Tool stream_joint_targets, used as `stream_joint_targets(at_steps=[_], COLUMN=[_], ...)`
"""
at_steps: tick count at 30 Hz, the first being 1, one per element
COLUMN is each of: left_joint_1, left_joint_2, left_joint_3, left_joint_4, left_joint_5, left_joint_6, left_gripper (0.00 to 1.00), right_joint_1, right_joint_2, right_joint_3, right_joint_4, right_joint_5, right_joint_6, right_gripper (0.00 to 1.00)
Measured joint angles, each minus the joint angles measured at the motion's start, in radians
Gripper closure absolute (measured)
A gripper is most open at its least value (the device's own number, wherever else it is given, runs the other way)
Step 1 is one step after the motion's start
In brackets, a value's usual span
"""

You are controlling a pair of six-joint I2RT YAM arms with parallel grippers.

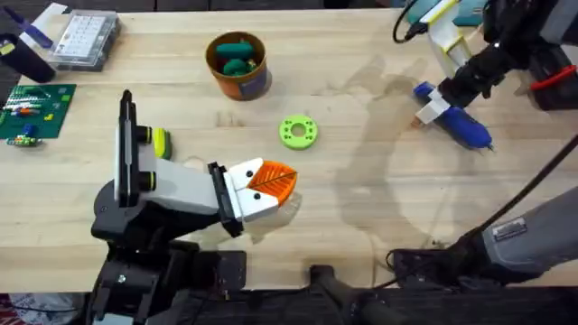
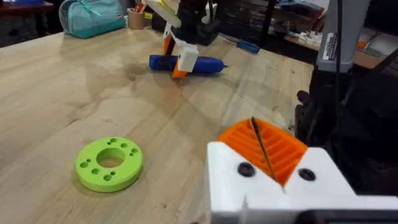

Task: Pick up the gripper from the table and insert it into the empty holder that is missing its gripper. Then pick up a screw, insert it into the mounting hole, and use the screwdriver to tighten it. Finally, clean up the table by picking up the vegetable and placing it into the bucket.

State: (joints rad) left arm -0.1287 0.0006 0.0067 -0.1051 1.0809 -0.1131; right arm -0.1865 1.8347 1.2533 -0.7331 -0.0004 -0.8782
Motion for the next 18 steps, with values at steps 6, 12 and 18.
stream_joint_targets(at_steps=[6,12,18], left_joint_1=[0.0,0.0,0.0], left_joint_2=[0.0,0.0,0.0], left_joint_3=[0.0,0.0,0.0], left_joint_4=[0.0,0.0,0.0], left_joint_5=[0.0,0.0,0.0], left_joint_6=[0.0,0.0,0.0], left_gripper=[0.984,0.984,0.984], right_joint_1=[-0.009,-0.02,-0.02], right_joint_2=[0.0,0.018,0.018], right_joint_3=[0.0,0.0,0.001], right_joint_4=[0.0,0.0,0.0], right_joint_5=[0.001,-0.004,-0.004], right_joint_6=[-0.094,-0.121,-0.126], right_gripper=[0.071,0.071,0.071])
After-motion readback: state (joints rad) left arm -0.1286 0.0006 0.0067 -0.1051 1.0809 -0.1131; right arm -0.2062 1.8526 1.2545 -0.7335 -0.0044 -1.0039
